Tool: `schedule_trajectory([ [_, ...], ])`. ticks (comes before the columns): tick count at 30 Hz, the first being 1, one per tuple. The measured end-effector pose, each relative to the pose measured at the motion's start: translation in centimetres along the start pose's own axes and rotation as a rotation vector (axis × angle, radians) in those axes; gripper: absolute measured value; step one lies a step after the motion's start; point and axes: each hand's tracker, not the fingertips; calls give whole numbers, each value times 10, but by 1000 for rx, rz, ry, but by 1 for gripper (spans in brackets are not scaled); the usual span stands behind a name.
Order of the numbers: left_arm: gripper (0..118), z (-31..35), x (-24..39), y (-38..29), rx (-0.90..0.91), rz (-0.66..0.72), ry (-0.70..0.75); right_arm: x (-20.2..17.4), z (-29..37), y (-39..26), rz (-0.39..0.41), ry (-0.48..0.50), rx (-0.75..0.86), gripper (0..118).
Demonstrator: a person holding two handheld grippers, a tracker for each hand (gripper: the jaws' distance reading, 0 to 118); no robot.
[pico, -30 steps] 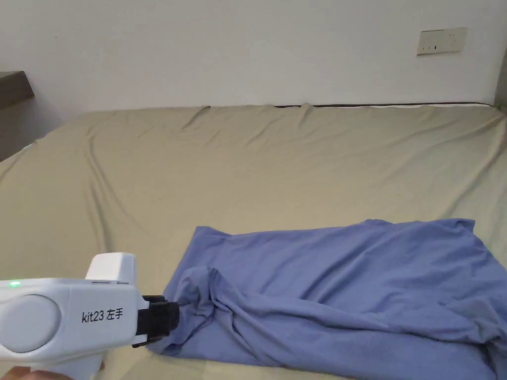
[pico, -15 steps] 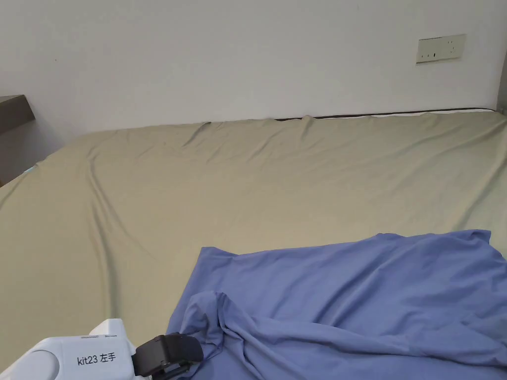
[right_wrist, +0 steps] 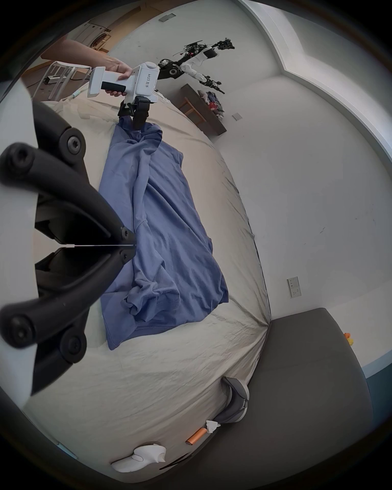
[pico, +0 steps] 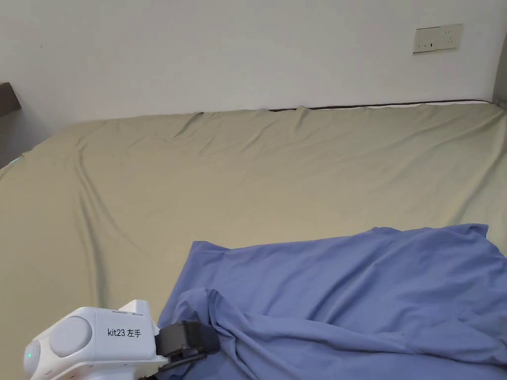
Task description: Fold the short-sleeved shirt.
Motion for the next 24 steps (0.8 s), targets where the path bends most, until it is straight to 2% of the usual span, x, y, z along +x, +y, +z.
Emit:
schedule_trajectory([
  [1, 86, 2, 2, 1, -21, -25, 39, 2, 2, 0, -2, 4, 2, 1],
  [2, 68, 1, 7, 1, -42, -52, 83, 3, 2, 1, -8, 10, 7, 1],
  [3, 36, 4, 9, 4, -71, -119, 158, 5, 3, 2, -16, 14, 10, 1],
  [4, 20, 6, 14, 4, -94, -195, 229, 8, 3, 1, -23, 18, 12, 1],
  [6, 20, 5, 11, 4, -102, -287, 325, 12, 2, 2, -46, 19, 24, 1],
  [7, 20, 7, 2, 5, -95, -242, 206, 15, 1, 2, -51, 15, 22, 1],
  [10, 19, 11, -12, 3, -64, -88, 162, 24, -3, 6, -39, -36, 23, 6],
  [11, 18, 13, -13, -1, -52, -72, 152, 27, -5, 8, -42, -54, 19, 15],
  [13, 18, 14, -12, -6, -41, -93, 155, 41, -13, 8, -62, -80, 2, 61],
  [14, 18, 14, -9, -9, -35, -112, 160, 50, -19, 9, -86, -99, -29, 76],
  [15, 18, 14, -5, -11, -29, -121, 168, 58, -25, 10, -113, -109, -60, 81],
  [18, 18, 12, 7, -14, -45, -205, 218, 86, -47, 9, -151, -119, -143, 81],
  [21, 18, 10, 15, -11, -60, -222, 245, 90, -69, 3, -69, -125, -203, 81],
  [24, 18, 11, 17, -11, -58, -204, 256, 94, -91, -1, -84, -101, -237, 80],
])
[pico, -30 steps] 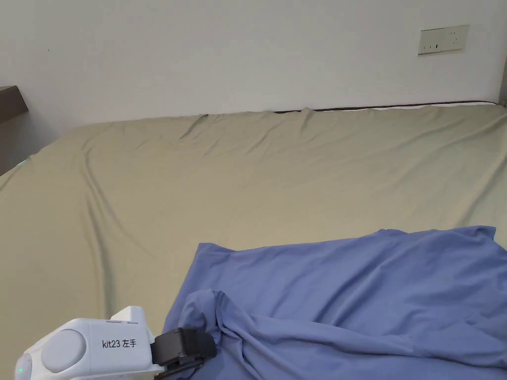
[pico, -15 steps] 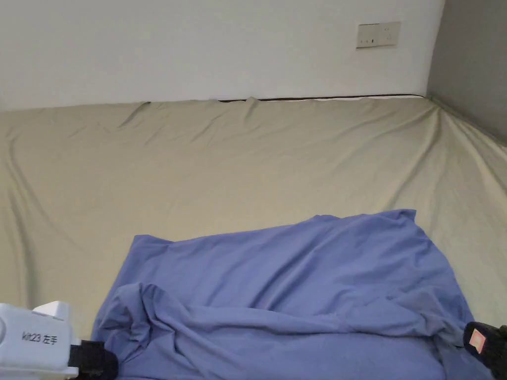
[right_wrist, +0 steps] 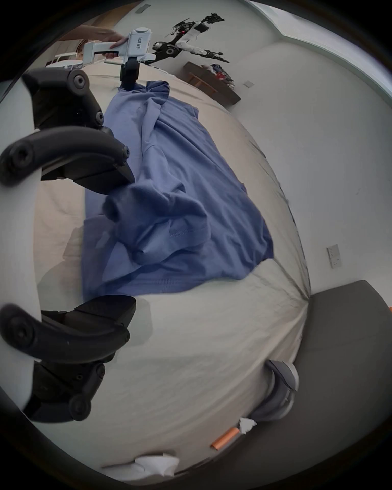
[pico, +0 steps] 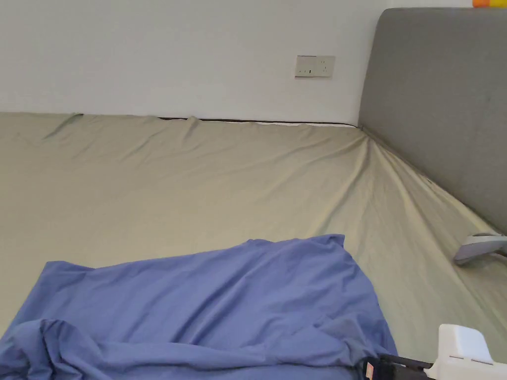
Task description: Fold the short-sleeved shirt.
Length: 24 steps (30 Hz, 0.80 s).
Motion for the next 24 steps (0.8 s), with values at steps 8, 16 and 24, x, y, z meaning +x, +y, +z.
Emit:
schedule_trajectory([
  [8, 11, 6, -3, -6, 53, -6, -137, -4, -14, 0, -31, 42, -37, 9],
  [16, 11, 51, -9, -25, 57, -63, -196, -1, 55, -23, -71, 65, 32, 9],
  [24, 11, 105, -16, -68, 119, -84, -192, 1, 136, -72, -161, 22, 151, 9],
])
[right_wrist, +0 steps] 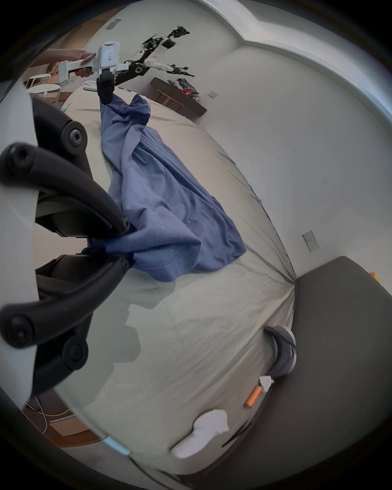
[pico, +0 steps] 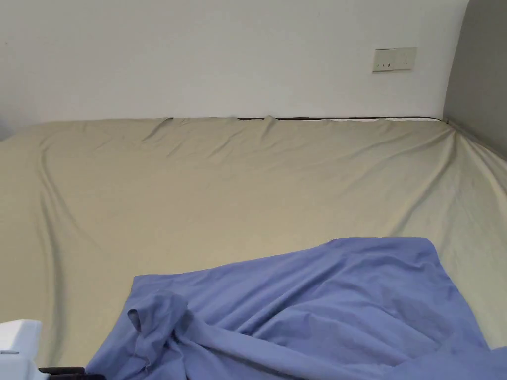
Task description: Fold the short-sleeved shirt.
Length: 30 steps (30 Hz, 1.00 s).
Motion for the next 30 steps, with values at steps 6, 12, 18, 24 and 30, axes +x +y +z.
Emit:
schedule_trajectory([
  [6, 11, 36, -6, -54, 19, 56, -13, -1, 43, -23, -2, -58, 17, 9],
  [12, 11, 5, -16, -86, -88, 130, 87, -5, -2, -41, 101, -190, -80, 9],
  [18, 35, -15, -10, -91, -48, 190, 117, -14, -10, -46, 67, -150, -52, 56],
  [24, 85, -3, -18, -83, -127, 408, -13, -22, 0, -37, 117, -154, -20, 83],
  [30, 86, 79, 41, -59, 244, 250, 94, -67, 32, -11, 231, -122, 159, 83],
])
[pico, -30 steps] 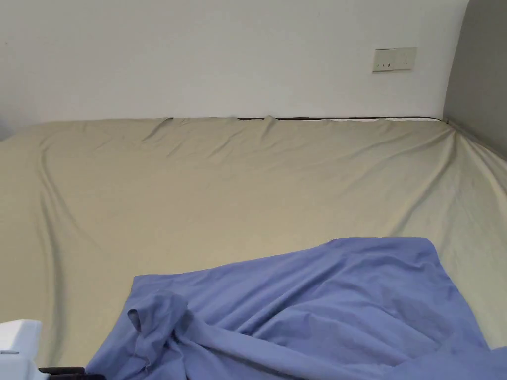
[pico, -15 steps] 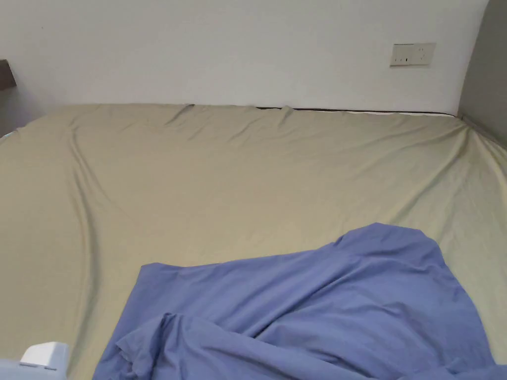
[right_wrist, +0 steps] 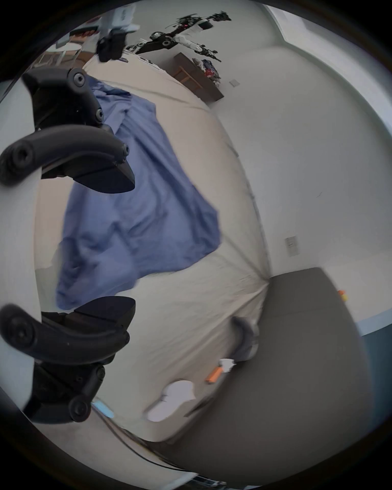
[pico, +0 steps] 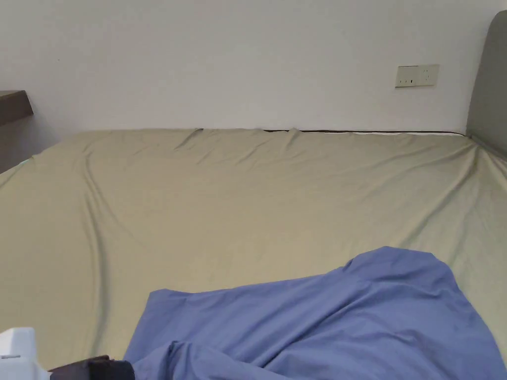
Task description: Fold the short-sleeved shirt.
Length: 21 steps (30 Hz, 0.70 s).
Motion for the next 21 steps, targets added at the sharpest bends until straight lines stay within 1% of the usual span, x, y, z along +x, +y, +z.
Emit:
schedule_trajectory([
  [2, 85, 16, 23, 10, 127, -63, -28, -20, 9, 19, 76, 27, 93, 83],
  [3, 80, 18, 35, 15, 175, -110, -11, -32, 13, 29, 130, 40, 145, 79],
  [4, 68, 16, 48, 20, 205, -161, 27, -43, 15, 37, 171, 38, 196, 69],
  [5, 38, 11, 53, 22, 230, -201, 60, -52, 15, 44, 206, 43, 238, 47],
  [6, 0, 2, 59, 27, 222, -241, 70, -59, 13, 52, 251, 62, 272, 1],
  [7, 0, -10, 59, 35, 164, -275, 36, -66, 10, 59, 287, 87, 290, 0],
  [8, 0, -18, 60, 39, 122, -257, -23, -70, 3, 59, 235, 150, 259, 0],
  [9, 0, -35, 53, 44, 48, -226, -97, -70, 1, 63, 225, 145, 257, 0],
  [10, 0, -45, 52, 48, 14, -193, -127, -70, -4, 68, 256, 201, 228, 0],
  [11, 0, -57, 50, 51, -2, -166, -137, -70, -11, 70, 237, 234, 187, 0],
  [12, 0, -69, 48, 54, -17, -151, -109, -69, -17, 72, 234, 243, 214, 0],
  [13, 0, -75, 37, 64, -38, -175, -48, -69, -24, 75, 222, 236, 193, 0],
  [14, 0, -84, 34, 67, -45, -193, -11, -66, -31, 75, 225, 223, 179, 0],
  [16, 0, -105, 28, 79, -65, -220, 111, -63, -47, 79, 235, 203, 188, 0],
  [18, 8, -126, 20, 94, -96, -219, 166, -57, -65, 84, 206, 202, 169, 0],
  [19, 8, -137, 16, 100, -111, -205, 185, -54, -73, 87, 184, 212, 166, 0],
  [20, 26, -151, 13, 108, -132, -196, 201, -51, -82, 90, 164, 224, 162, 0],
  [21, 64, -163, 15, 116, -149, -198, 208, -48, -91, 92, 151, 236, 153, 0],
])
